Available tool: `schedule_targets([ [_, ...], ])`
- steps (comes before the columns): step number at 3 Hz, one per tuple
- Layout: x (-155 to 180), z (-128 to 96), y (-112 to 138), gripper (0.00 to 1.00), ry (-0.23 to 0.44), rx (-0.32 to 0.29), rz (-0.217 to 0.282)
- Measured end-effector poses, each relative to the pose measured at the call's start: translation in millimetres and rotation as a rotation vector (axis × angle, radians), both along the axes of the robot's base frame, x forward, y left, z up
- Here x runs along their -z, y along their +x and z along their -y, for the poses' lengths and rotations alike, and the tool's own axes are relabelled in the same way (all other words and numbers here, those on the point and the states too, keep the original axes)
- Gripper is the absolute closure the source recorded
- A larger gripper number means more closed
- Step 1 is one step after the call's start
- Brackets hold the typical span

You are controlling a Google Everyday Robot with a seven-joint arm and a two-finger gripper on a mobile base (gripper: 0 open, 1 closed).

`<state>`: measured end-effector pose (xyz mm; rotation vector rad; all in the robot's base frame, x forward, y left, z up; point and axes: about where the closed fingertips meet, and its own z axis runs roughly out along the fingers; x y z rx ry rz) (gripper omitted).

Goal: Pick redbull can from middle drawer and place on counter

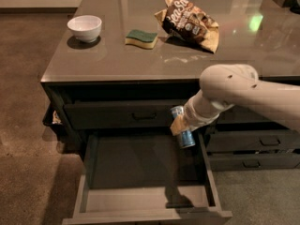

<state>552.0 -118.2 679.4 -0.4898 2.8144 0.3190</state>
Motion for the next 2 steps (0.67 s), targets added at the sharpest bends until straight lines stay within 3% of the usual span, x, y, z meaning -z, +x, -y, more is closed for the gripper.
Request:
schedule_targets([
  [2, -81.8, 54.9, 40.7, 1.0, -0.068, 0.029, 0.094],
])
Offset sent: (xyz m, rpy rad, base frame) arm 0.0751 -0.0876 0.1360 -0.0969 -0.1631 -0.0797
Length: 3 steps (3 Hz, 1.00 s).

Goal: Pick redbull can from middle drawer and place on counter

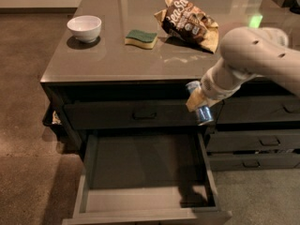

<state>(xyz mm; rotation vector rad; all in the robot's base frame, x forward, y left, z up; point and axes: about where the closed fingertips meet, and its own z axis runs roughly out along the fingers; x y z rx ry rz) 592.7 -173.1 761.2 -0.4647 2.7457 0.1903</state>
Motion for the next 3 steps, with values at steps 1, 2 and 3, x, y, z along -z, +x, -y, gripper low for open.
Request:
schedule_targets([
  [1, -5.7, 2.7, -0.1, 1.0, -0.004, 0.007, 0.011],
  [2, -14.5, 6.0, -1.0, 1.0, -0.007, 0.016, 0.027],
  [3, -21.5, 10.5, -3.6, 1.0, -0.017, 0.018, 0.037],
])
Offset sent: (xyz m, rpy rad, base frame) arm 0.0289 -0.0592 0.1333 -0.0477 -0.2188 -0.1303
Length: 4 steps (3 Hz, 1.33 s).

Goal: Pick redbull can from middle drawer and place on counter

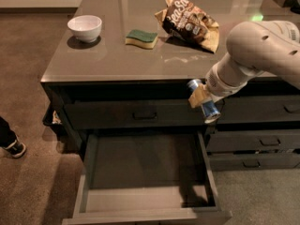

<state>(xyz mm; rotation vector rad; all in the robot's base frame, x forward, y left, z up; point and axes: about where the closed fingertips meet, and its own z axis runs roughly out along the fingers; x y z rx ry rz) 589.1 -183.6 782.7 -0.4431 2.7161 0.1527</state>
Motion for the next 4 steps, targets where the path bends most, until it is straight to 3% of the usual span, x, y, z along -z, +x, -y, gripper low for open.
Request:
schedule_targets([
  [2, -88.1, 39.6, 0.5, 1.0, -0.028, 0.011, 0.117],
  [3, -111.2, 40.5, 12.2, 1.0, -0.025, 0.015, 0.168],
  [4, -118.3, 29.1, 38.9, 1.0, -0.009, 0.002, 0.196],
])
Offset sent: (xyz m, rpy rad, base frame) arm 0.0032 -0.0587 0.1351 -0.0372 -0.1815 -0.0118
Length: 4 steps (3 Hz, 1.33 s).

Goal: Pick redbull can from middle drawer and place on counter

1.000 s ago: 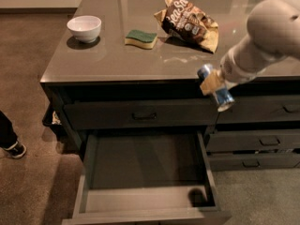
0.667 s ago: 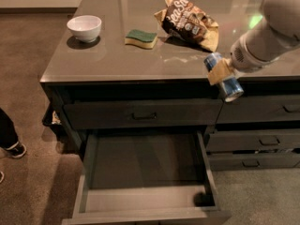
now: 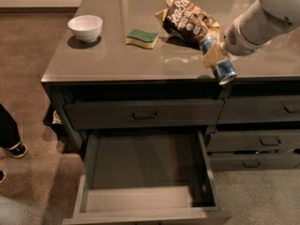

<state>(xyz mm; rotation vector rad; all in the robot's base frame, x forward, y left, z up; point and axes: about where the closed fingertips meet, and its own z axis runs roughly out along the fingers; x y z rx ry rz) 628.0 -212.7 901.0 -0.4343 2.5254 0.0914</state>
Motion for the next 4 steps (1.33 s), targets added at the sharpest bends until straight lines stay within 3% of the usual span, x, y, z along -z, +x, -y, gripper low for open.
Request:
schedule_targets([
  [2, 0.1, -39.2, 53.6, 1.0, 0.047, -0.053, 0.052],
  [4, 2.9, -76.4, 89.5, 0.58, 0.069, -0.105, 0.061],
])
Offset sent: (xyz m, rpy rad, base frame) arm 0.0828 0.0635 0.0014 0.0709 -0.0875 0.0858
